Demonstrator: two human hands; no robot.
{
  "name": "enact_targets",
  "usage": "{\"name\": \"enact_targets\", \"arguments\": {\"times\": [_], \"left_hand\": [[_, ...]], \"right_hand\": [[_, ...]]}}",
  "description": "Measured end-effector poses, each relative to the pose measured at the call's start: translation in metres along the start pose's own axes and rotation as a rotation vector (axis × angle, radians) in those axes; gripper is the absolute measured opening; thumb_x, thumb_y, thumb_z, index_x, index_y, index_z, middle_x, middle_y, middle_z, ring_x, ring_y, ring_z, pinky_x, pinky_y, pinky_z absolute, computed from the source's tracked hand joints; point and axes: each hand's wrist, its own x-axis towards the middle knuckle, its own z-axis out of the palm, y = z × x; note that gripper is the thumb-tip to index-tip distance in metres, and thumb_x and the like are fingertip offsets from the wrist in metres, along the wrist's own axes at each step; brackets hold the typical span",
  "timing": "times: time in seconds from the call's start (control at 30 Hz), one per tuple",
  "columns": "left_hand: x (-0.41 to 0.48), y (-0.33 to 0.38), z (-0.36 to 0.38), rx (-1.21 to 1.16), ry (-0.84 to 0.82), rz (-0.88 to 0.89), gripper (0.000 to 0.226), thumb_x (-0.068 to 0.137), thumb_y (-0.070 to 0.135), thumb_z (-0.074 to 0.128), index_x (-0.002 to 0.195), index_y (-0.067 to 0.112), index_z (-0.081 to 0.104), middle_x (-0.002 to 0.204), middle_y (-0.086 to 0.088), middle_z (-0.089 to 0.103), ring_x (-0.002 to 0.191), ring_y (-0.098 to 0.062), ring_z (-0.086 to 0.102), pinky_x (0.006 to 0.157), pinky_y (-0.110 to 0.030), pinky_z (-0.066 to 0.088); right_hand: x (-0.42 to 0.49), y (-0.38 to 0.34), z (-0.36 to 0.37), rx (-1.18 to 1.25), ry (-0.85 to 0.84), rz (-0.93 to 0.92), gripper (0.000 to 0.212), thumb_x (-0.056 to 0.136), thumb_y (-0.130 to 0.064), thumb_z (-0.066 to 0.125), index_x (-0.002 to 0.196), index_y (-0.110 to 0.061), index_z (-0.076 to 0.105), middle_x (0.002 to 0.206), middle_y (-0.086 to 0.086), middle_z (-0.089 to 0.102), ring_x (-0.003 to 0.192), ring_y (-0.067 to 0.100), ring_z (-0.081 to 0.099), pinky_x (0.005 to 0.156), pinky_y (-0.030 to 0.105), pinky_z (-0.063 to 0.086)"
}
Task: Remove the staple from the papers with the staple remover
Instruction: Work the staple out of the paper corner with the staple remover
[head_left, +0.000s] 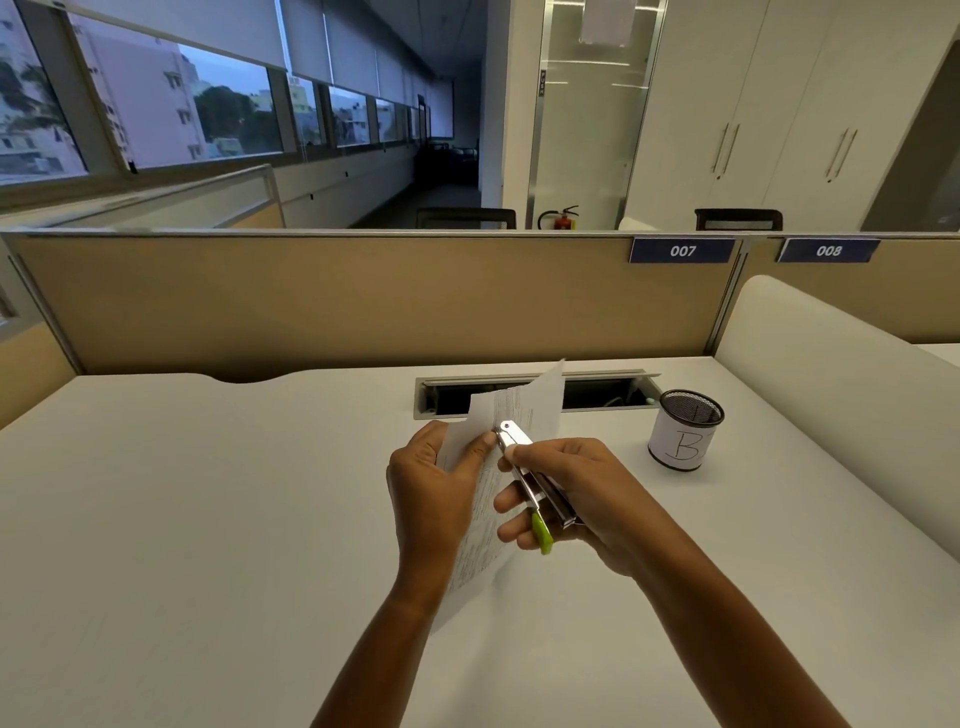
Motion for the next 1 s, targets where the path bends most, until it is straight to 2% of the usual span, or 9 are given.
{"name": "enact_targets", "arguments": {"times": [0.1, 0.17, 0.27, 0.43, 0.6, 0.77, 0.9, 1.0], "left_hand": [[0.001, 0.001, -0.0009, -0.048, -0.006, -0.047, 0.009, 0.077, 0.017, 0.064, 0.083, 0.013, 0.058, 0.084, -0.001, 0.061, 0.068, -0.022, 0.058, 0.055, -0.013, 0.046], [0.0011, 0.0016, -0.0017, -0.078, -0.017, -0.07, 0.007, 0.078, 0.017, 0.063, 0.081, 0.017, 0.057, 0.08, 0.006, 0.061, 0.064, -0.016, 0.058, 0.049, -0.008, 0.048], [-0.0004, 0.0007, -0.0024, -0.108, -0.043, -0.075, 0.007, 0.08, 0.018, 0.061, 0.076, 0.021, 0.056, 0.071, 0.012, 0.058, 0.061, -0.008, 0.057, 0.049, -0.002, 0.046], [-0.0014, -0.0033, -0.003, -0.092, -0.037, -0.089, 0.005, 0.079, 0.019, 0.062, 0.081, 0.016, 0.058, 0.082, 0.003, 0.061, 0.062, -0.008, 0.057, 0.05, -0.002, 0.046], [-0.0031, -0.0003, -0.0045, -0.126, -0.063, -0.132, 0.014, 0.079, 0.018, 0.062, 0.07, 0.027, 0.055, 0.072, 0.012, 0.058, 0.059, -0.009, 0.057, 0.045, -0.002, 0.045], [-0.0045, -0.0008, -0.0055, -0.136, -0.057, -0.167, 0.005, 0.079, 0.018, 0.062, 0.081, 0.02, 0.057, 0.081, 0.005, 0.059, 0.06, -0.01, 0.056, 0.045, -0.003, 0.045], [-0.0045, -0.0021, -0.0057, -0.102, -0.056, -0.178, 0.005, 0.08, 0.019, 0.061, 0.084, 0.019, 0.057, 0.087, -0.001, 0.061, 0.061, -0.015, 0.057, 0.045, -0.009, 0.047], [-0.0047, -0.0028, -0.0054, -0.103, -0.051, -0.169, 0.005, 0.08, 0.019, 0.061, 0.084, 0.018, 0.059, 0.086, -0.002, 0.062, 0.059, -0.012, 0.057, 0.043, -0.007, 0.046]], "right_hand": [[0.0007, 0.0026, 0.0017, 0.011, 0.006, -0.013, 0.022, 0.093, -0.018, 0.045, 0.08, -0.01, 0.06, 0.053, 0.0, 0.067, 0.042, 0.013, 0.064, 0.045, 0.02, 0.054], [0.0006, 0.0017, 0.0003, 0.04, -0.02, -0.007, 0.022, 0.093, -0.019, 0.044, 0.083, -0.01, 0.061, 0.054, 0.0, 0.068, 0.043, 0.013, 0.065, 0.046, 0.02, 0.055], [-0.0002, -0.0018, -0.0024, 0.073, -0.059, 0.014, 0.023, 0.093, -0.021, 0.044, 0.084, -0.009, 0.061, 0.055, 0.001, 0.069, 0.045, 0.013, 0.065, 0.046, 0.02, 0.055], [-0.0006, -0.0025, -0.0011, 0.049, -0.049, 0.027, 0.023, 0.093, -0.021, 0.044, 0.082, -0.01, 0.061, 0.054, 0.001, 0.068, 0.044, 0.013, 0.065, 0.046, 0.021, 0.056], [-0.0011, -0.002, -0.0009, 0.022, -0.038, 0.032, 0.023, 0.093, -0.02, 0.045, 0.079, -0.01, 0.061, 0.053, 0.001, 0.068, 0.043, 0.013, 0.064, 0.046, 0.021, 0.055], [-0.0008, -0.0038, -0.0016, -0.03, -0.042, 0.06, 0.024, 0.093, -0.02, 0.046, 0.077, -0.011, 0.061, 0.053, 0.0, 0.067, 0.042, 0.012, 0.064, 0.046, 0.021, 0.055], [0.0007, -0.0042, -0.0011, -0.104, -0.031, 0.062, 0.023, 0.093, -0.019, 0.046, 0.077, -0.011, 0.061, 0.058, 0.003, 0.067, 0.042, 0.012, 0.063, 0.046, 0.021, 0.055], [0.0017, -0.0035, 0.0009, -0.155, -0.004, 0.045, 0.021, 0.092, -0.018, 0.049, 0.077, -0.008, 0.06, 0.06, 0.004, 0.066, 0.039, 0.012, 0.062, 0.044, 0.021, 0.054]]}}
